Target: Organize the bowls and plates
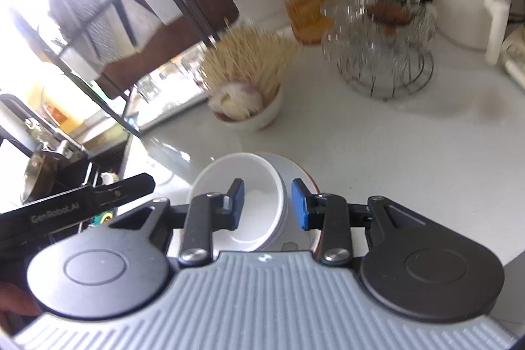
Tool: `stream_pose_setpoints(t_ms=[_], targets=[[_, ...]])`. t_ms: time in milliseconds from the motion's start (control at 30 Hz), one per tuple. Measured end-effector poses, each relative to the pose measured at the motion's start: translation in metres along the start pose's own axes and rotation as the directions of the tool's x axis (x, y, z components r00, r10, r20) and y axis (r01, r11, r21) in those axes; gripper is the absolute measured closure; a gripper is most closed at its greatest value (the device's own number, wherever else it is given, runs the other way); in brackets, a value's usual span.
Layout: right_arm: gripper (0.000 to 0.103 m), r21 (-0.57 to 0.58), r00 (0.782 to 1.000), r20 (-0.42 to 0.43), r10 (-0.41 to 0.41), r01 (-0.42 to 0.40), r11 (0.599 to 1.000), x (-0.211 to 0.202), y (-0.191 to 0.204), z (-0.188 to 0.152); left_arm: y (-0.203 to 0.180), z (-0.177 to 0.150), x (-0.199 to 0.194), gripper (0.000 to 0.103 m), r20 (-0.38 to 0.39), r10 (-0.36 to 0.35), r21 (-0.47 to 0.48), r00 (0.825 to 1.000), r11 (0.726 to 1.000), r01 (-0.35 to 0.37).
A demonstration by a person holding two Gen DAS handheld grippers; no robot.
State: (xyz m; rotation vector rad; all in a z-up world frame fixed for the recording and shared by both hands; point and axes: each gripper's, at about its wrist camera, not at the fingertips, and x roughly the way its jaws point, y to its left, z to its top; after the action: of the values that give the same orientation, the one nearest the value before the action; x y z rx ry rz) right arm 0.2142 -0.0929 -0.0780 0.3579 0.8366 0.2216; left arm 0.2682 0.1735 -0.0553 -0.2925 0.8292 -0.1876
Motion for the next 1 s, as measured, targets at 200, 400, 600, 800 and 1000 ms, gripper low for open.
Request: stream_pose_setpoints(t_ms=[200,400,600,800,1000], targets=[[0.067,-0.087,0.995,0.094,0.017,-0.009,0.996,-0.05,0.009,-0.008,-0.018,-0.013,-0.054,0.058,0.064,0.026,0.015,0.998,1.0,-0.027],[0.067,-0.143,0.985,0.157,0.067,-0.045,0.989,-0.099,0.008,-0.024,-0.042,-0.033,-0.111,0.058,0.153,0.028,0.044,0.988,0.998,-0.035],[0.067,-0.207,0.975,0.199,0.097,-0.055,0.977,-0.145,0.005,-0.045,-0.068,-0.066,-0.149,0.058,0.186,0.036,0.035,0.982,0.998,-0.043],[0.067,-0.219,0.975,0.202,0.095,-0.049,0.974,-0.175,-0.006,-0.073,-0.088,-0.106,-0.174,0.058,0.182,0.052,0.03,0.982,0.998,-0.059],[0.067,-0.222,0.972,0.214,0.098,-0.05,0.974,-0.199,-0.013,-0.099,-0.102,-0.142,-0.203,0.058,0.21,0.084,0.026,0.974,0.995,-0.091]])
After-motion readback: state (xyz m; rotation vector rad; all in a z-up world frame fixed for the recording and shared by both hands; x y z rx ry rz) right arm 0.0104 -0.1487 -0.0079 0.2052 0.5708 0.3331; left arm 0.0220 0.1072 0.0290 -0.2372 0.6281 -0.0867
